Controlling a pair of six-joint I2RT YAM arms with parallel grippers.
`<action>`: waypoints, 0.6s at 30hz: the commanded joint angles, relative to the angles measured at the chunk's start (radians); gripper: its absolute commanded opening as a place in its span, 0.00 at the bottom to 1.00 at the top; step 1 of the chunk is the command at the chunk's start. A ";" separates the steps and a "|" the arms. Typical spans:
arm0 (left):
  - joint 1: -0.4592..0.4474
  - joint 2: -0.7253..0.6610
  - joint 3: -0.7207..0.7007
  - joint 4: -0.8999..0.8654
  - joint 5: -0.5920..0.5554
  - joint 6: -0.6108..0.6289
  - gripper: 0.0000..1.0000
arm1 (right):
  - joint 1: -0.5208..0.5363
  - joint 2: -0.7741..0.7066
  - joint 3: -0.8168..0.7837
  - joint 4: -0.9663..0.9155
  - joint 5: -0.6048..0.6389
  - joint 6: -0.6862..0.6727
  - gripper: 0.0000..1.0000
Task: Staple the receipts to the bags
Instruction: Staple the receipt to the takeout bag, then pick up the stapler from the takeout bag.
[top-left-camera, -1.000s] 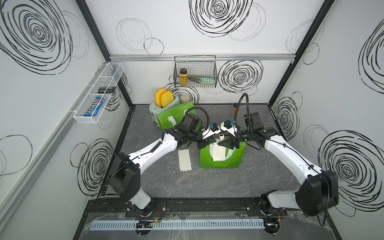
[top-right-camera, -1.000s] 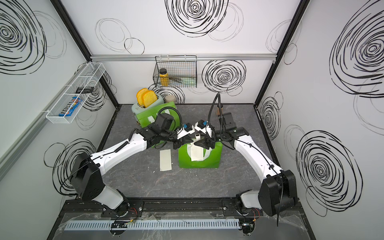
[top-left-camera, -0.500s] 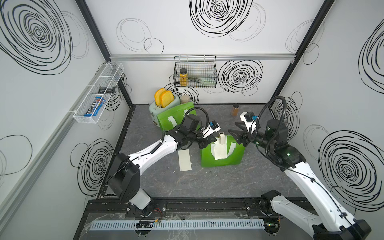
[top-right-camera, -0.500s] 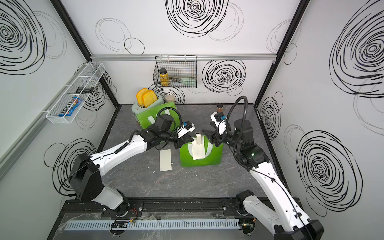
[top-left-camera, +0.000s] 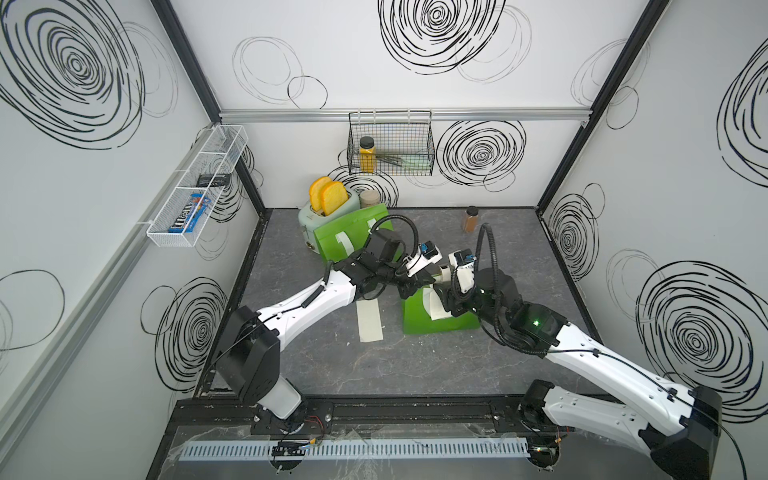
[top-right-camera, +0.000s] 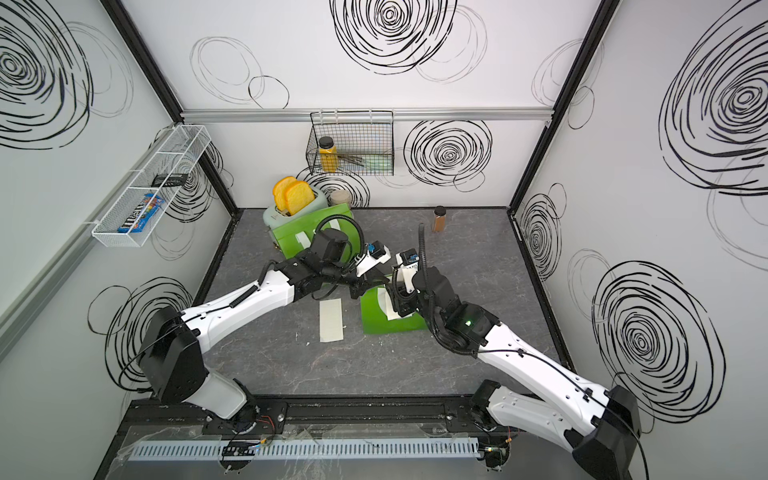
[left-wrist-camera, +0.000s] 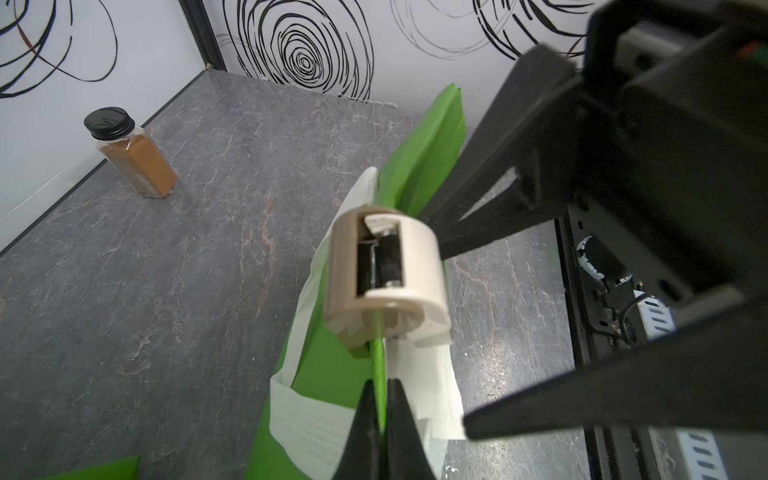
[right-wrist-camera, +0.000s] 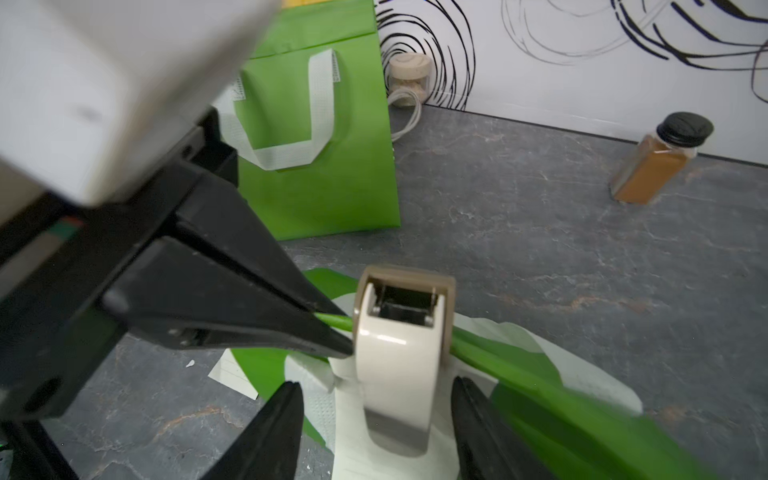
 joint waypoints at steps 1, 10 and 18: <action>-0.008 -0.021 0.016 0.029 -0.001 -0.002 0.00 | 0.009 0.006 0.019 -0.009 0.109 0.063 0.60; -0.012 -0.027 0.016 0.024 -0.007 0.002 0.00 | 0.010 0.053 0.055 0.034 0.119 0.046 0.41; -0.020 -0.018 0.019 0.023 -0.013 0.000 0.00 | 0.012 0.077 0.114 0.054 0.138 0.027 0.09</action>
